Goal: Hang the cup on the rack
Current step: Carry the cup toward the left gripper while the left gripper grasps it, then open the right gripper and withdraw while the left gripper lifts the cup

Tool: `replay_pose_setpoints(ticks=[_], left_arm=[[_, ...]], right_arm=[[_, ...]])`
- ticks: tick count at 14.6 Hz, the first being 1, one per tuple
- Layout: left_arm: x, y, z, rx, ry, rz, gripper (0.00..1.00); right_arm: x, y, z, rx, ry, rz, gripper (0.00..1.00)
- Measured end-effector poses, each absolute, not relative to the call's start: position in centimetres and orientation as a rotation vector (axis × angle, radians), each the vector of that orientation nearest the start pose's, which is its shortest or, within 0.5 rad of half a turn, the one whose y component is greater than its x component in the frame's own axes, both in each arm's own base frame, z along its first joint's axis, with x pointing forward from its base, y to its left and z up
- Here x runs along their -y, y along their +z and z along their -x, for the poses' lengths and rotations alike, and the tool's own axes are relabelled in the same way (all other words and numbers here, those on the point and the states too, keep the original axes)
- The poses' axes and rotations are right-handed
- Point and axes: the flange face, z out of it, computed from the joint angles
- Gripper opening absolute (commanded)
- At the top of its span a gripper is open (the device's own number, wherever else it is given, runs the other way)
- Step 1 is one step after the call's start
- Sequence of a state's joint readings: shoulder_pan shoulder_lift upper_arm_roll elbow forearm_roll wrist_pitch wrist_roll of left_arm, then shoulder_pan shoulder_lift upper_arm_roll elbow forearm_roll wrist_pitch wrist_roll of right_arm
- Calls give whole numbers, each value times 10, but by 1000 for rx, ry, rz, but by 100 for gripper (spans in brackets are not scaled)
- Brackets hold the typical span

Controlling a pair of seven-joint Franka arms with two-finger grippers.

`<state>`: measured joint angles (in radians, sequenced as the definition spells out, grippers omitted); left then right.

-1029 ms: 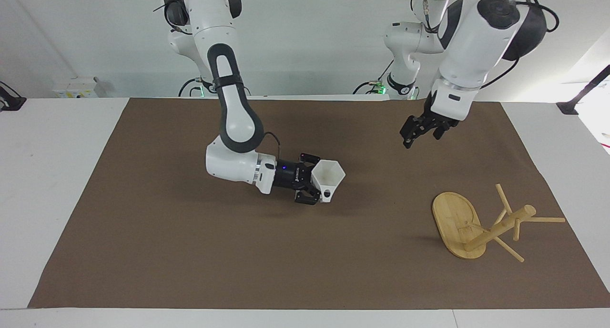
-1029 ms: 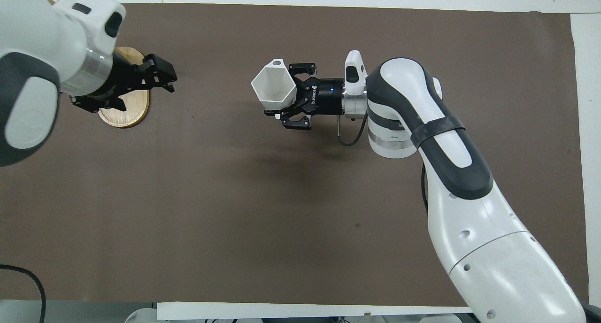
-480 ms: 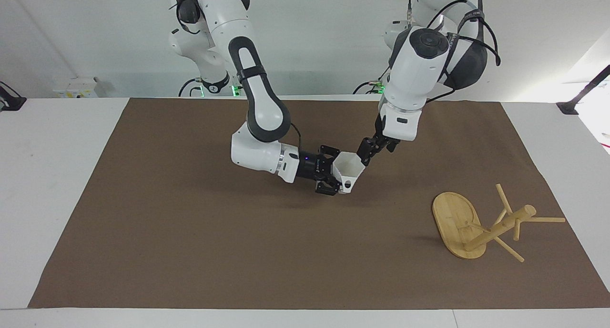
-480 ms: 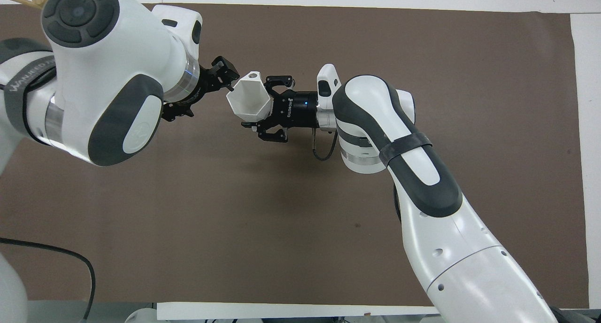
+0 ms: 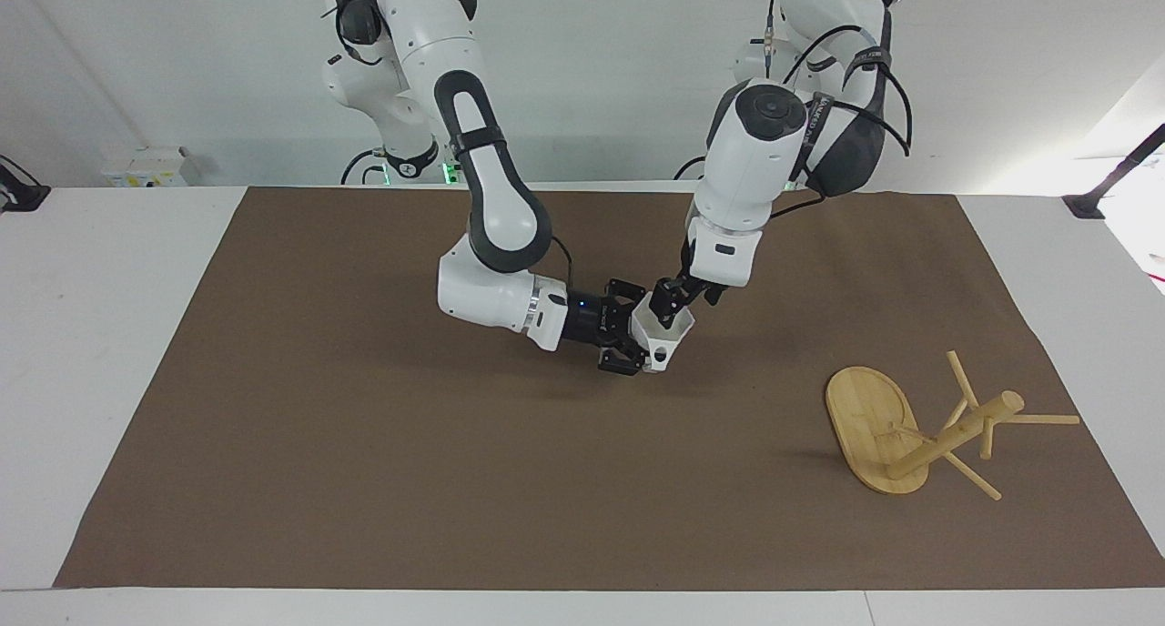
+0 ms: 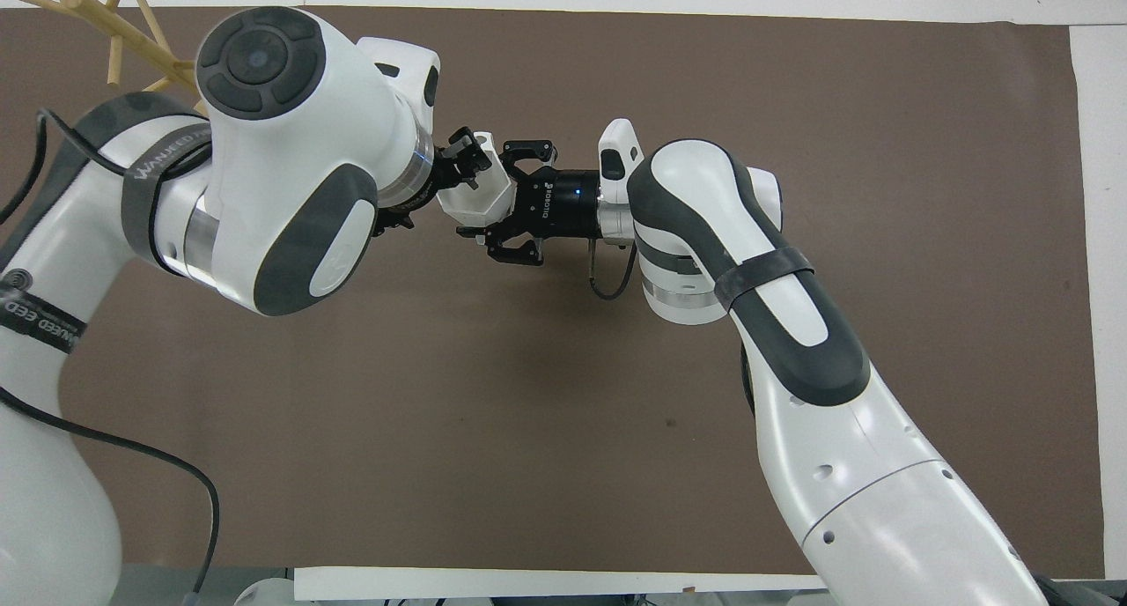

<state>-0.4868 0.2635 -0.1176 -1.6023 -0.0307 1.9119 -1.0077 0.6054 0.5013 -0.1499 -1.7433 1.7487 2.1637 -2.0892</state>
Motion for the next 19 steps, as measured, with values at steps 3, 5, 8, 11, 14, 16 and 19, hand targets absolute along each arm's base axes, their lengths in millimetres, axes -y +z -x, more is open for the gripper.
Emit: replay_pose_setpoints(ticks=[3,5,8,11,14,16,19], left_arm=[[366,477,-532,663,16,3148,0],[364,479,-535,673,0,3156,0],[363,480,-536,690,-3,3161,0],[362,483,-539,696,-19,3168,0],[331,486,-562,776,-108,3151,0],[292,491,-589,891,-207,3150,0],[250,485,-609,1017,-358,3162,0]], right_arm=[[-345,317,-592,1271,-1070,1578,18],[-347,316,-590,1273,-1066,1578,18],[-346,318,-591,1272,-1073,1581,35],[-346,320,-593,1272,-1086,1587,100],[-340,325,-598,1260,-1103,1592,100],[-329,335,-600,1248,-1122,1595,100],[-292,354,-595,1242,-1138,1609,100]])
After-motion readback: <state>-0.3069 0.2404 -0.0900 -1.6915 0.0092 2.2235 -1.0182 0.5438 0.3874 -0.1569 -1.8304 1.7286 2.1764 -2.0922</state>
